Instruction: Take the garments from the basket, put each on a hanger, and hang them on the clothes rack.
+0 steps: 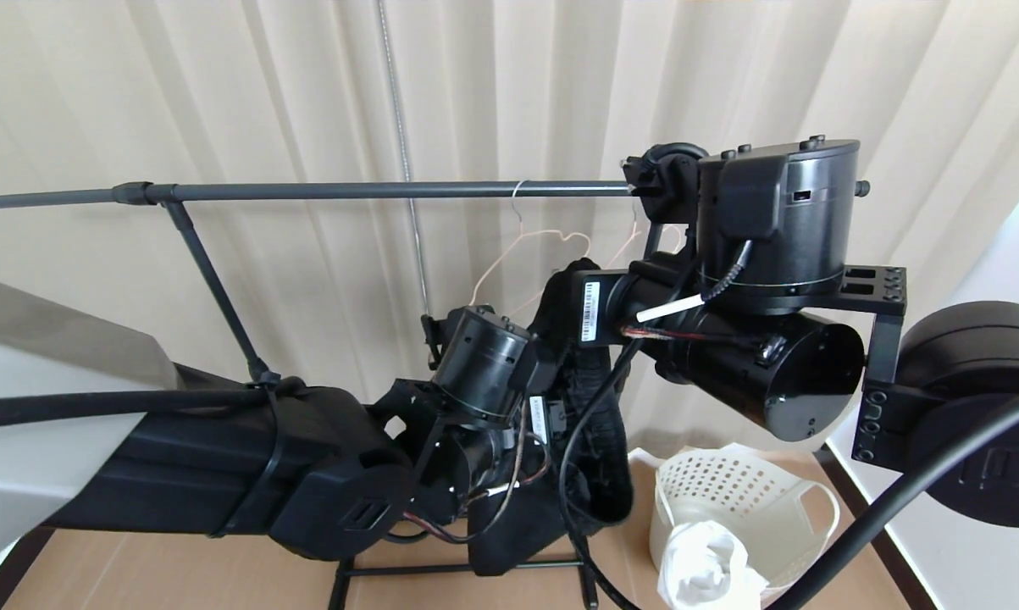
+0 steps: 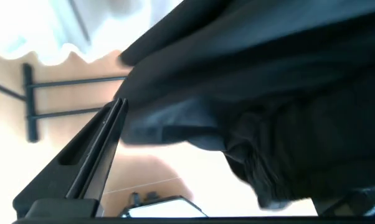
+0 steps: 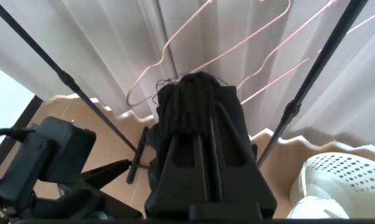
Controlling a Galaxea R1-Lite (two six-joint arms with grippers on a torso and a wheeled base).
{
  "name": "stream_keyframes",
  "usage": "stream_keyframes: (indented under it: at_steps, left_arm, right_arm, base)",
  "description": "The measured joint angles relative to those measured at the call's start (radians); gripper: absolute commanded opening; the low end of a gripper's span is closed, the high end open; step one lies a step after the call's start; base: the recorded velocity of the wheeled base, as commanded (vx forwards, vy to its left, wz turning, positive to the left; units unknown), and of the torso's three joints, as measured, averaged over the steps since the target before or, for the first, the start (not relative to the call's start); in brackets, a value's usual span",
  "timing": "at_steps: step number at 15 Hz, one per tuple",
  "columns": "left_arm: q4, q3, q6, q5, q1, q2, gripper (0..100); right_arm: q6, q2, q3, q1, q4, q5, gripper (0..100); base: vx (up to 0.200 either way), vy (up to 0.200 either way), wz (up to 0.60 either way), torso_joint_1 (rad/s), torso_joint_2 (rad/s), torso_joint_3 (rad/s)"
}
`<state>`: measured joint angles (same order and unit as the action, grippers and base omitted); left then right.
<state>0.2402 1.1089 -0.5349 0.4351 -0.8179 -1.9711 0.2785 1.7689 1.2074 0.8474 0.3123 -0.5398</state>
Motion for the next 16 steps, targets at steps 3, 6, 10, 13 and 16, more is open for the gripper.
stream_keyframes:
  at_steps: [3, 6, 10, 13, 16]
  left_arm:
    - [0.003, -0.024, 0.0, 0.048, 0.012, -0.033, 100]
    - [0.003, -0.059, 0.001, 0.053, 0.007, -0.059, 100]
    - [0.01, -0.139, -0.001, 0.056, -0.04, -0.072, 100]
    - [0.015, -0.193, -0.001, 0.072, -0.077, -0.069, 100]
    - [0.015, -0.241, 0.0, 0.08, -0.1, -0.042, 100]
  right_arm:
    - [-0.001, -0.008, 0.005, -0.011, -0.001, 0.0, 0]
    - [-0.001, -0.014, 0.014, -0.02, 0.0, 0.0, 0]
    - [-0.001, -0.017, 0.026, -0.064, -0.003, 0.0, 0]
    - [-0.003, -0.017, 0.041, -0.106, -0.003, 0.002, 0]
    - [-0.004, -0.017, 0.053, -0.139, -0.003, 0.002, 0]
  base:
    - [0.0, 0.0, 0.0, 0.0, 0.0, 0.0]
    - [0.0, 0.0, 0.0, 0.0, 0.0, 0.0]
    - [0.0, 0.0, 0.0, 0.0, 0.0, 0.0]
    - [0.0, 0.0, 0.0, 0.0, 0.0, 0.0]
    - [0.0, 0.0, 0.0, 0.0, 0.0, 0.0]
